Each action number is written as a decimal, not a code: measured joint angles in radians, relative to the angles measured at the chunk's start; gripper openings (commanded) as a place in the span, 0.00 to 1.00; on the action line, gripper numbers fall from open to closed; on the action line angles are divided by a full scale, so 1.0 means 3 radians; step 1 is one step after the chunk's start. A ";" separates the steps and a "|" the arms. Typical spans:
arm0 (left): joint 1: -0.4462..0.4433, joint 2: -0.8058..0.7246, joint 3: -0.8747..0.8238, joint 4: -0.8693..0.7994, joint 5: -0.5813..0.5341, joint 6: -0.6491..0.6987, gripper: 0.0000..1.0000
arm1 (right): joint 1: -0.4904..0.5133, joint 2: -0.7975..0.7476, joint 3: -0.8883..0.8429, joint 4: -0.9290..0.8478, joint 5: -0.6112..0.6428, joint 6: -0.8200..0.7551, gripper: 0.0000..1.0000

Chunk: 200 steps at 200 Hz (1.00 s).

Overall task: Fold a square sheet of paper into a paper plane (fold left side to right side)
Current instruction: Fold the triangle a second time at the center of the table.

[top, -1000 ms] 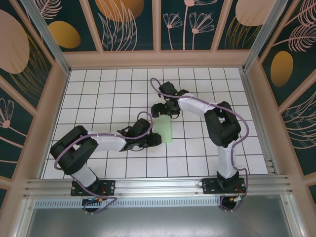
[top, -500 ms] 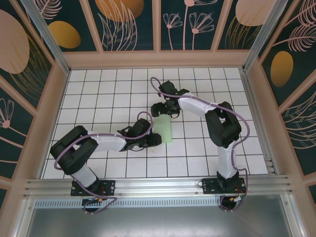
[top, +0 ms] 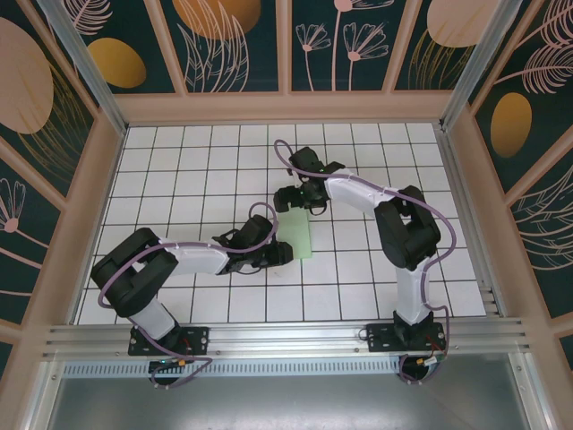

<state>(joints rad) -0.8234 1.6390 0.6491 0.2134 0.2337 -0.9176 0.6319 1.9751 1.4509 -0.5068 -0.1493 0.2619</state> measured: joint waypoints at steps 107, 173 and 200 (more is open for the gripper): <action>0.0000 0.0000 0.0000 0.0001 0.0000 0.0000 0.43 | -0.0020 -0.0161 -0.0312 0.0285 -0.0324 0.0271 0.93; 0.0000 0.0000 0.0000 0.0005 0.0000 0.0000 0.43 | -0.0113 -0.0331 -0.0590 0.0451 -0.0524 0.0528 0.92; 0.0000 -0.0004 0.0000 0.0006 -0.0006 0.0000 0.45 | -0.0148 -0.0423 -0.0652 0.0575 -0.0640 0.0619 0.85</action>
<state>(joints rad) -0.8234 1.6379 0.6491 0.2153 0.2317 -0.9176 0.5877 1.8481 1.2552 -0.3344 -0.3412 0.4477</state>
